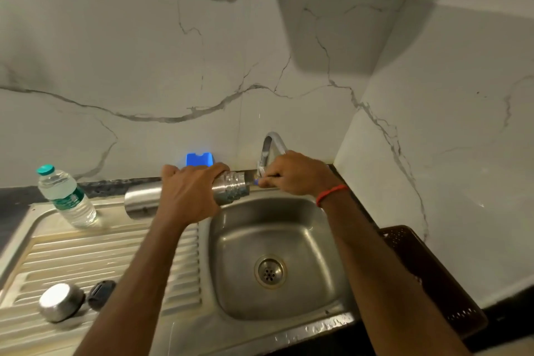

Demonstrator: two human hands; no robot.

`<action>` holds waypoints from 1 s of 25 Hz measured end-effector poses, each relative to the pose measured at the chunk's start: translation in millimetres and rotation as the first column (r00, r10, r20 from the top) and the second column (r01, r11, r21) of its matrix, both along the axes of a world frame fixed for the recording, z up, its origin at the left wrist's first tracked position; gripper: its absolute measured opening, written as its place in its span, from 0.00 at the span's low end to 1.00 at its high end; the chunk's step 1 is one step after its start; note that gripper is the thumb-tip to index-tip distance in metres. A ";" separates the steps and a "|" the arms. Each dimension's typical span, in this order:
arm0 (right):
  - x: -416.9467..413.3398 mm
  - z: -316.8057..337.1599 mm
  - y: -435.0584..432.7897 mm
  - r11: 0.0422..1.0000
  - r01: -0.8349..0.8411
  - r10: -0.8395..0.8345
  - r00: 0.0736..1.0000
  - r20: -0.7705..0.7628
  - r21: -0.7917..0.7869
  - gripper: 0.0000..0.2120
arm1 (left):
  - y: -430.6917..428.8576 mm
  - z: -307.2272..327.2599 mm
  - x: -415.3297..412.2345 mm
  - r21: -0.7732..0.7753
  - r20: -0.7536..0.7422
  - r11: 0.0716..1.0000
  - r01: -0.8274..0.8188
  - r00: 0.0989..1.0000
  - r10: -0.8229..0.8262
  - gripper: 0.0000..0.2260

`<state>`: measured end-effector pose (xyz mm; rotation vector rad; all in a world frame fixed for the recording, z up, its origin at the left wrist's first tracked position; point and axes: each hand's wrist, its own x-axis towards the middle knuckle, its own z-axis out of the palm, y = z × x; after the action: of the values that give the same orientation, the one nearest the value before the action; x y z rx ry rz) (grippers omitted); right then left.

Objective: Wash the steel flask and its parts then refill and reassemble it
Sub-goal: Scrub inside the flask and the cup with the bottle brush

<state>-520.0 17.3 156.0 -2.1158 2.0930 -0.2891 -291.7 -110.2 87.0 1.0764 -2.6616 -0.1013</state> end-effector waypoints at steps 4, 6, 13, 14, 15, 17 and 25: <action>-38.1 16.7 6.5 0.983 0.131 -0.130 0.991 -0.013 0.132 0.21 | -5.5 -8.9 6.1 -0.153 -0.089 0.981 -0.123 0.990 0.110 0.26; -23.4 -1.5 1.8 0.988 0.006 -0.044 0.968 -0.246 -0.155 0.16 | 6.1 -10.6 -5.8 -0.156 -0.091 0.984 -0.083 0.993 0.069 0.26; -59.9 -25.0 43.3 0.866 0.094 -0.181 0.974 -0.133 -0.491 0.18 | -13.6 -4.7 7.4 0.105 -0.008 0.986 -0.130 0.991 0.131 0.31; -64.6 -23.3 50.1 0.870 0.103 -0.203 0.966 -0.158 -0.483 0.19 | -15.6 -7.5 8.7 0.112 -0.026 0.985 -0.133 0.990 0.137 0.31; -66.2 -20.4 55.2 0.874 0.104 -0.211 0.961 -0.178 -0.475 0.19 | -17.0 -8.7 9.4 0.108 -0.052 0.985 -0.134 0.989 0.140 0.31; -69.3 -18.8 59.9 0.879 0.113 -0.220 0.958 -0.183 -0.464 0.18 | -21.2 -6.5 10.1 0.089 -0.089 0.985 -0.148 0.984 0.156 0.32; -78.3 -14.3 67.6 0.973 0.229 -0.215 0.950 0.226 -0.038 0.14 | -23.0 -12.7 14.8 -0.102 -0.177 0.981 -0.162 0.974 0.143 0.31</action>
<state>-598.3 84.8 141.8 -1.7824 2.2130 -0.5970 -276.9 -133.2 74.3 1.1751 -2.3951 -0.0073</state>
